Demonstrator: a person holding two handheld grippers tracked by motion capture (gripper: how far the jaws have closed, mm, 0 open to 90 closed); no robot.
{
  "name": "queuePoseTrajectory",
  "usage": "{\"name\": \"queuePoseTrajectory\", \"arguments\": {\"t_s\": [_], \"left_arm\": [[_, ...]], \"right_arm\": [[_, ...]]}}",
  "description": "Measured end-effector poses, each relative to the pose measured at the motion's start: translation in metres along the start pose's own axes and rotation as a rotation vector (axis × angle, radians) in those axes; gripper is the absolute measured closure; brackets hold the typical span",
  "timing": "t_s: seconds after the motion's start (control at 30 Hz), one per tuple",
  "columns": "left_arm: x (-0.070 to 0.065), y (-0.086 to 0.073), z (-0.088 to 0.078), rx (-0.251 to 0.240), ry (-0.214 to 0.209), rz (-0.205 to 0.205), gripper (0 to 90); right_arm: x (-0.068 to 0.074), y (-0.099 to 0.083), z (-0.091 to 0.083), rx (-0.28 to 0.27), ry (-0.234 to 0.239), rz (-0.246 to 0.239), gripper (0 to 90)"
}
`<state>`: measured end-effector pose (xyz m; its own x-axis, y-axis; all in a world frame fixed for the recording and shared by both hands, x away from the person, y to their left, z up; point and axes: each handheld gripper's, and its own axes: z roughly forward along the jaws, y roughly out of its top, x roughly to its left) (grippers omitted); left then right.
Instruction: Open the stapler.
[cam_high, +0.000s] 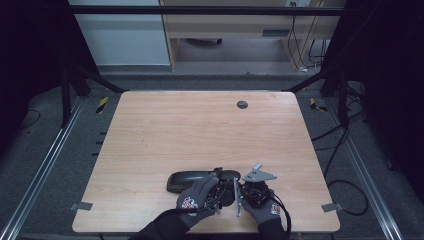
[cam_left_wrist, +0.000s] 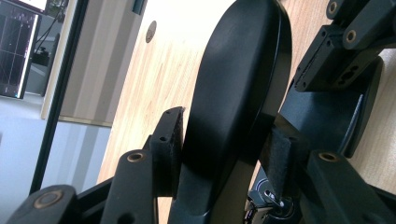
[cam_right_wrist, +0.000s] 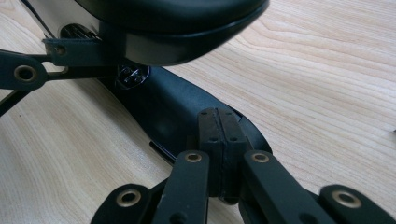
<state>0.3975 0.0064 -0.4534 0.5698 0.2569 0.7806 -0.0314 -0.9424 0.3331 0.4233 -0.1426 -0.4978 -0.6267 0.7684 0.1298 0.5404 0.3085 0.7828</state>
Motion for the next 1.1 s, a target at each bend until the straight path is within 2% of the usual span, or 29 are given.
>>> {"name": "queuePoseTrajectory", "arguments": {"t_s": [0.1,0.37,0.9,0.97,1.0,1.1], "left_arm": [[0.0,0.0,0.0,0.002,0.0,0.001,53.3],[0.0,0.0,0.0,-0.003,0.002,-0.001,53.3],[-0.001,0.0,-0.001,-0.003,0.022,0.002,53.9],[0.002,-0.001,-0.003,-0.009,0.025,-0.014,54.1],[0.004,-0.002,-0.004,-0.023,0.022,-0.036,54.1],[0.008,-0.003,-0.008,-0.029,0.02,-0.051,54.4]], "right_arm": [[0.001,0.0,0.0,0.003,0.014,-0.005,90.0],[0.002,0.0,0.0,0.001,0.004,-0.019,90.0],[-0.003,-0.001,-0.001,0.0,0.032,0.04,90.0],[-0.003,-0.001,-0.001,0.003,0.035,0.049,90.0],[-0.003,-0.001,-0.001,0.003,0.033,0.048,90.0],[-0.002,-0.001,-0.002,0.005,0.033,0.053,90.0]]}}
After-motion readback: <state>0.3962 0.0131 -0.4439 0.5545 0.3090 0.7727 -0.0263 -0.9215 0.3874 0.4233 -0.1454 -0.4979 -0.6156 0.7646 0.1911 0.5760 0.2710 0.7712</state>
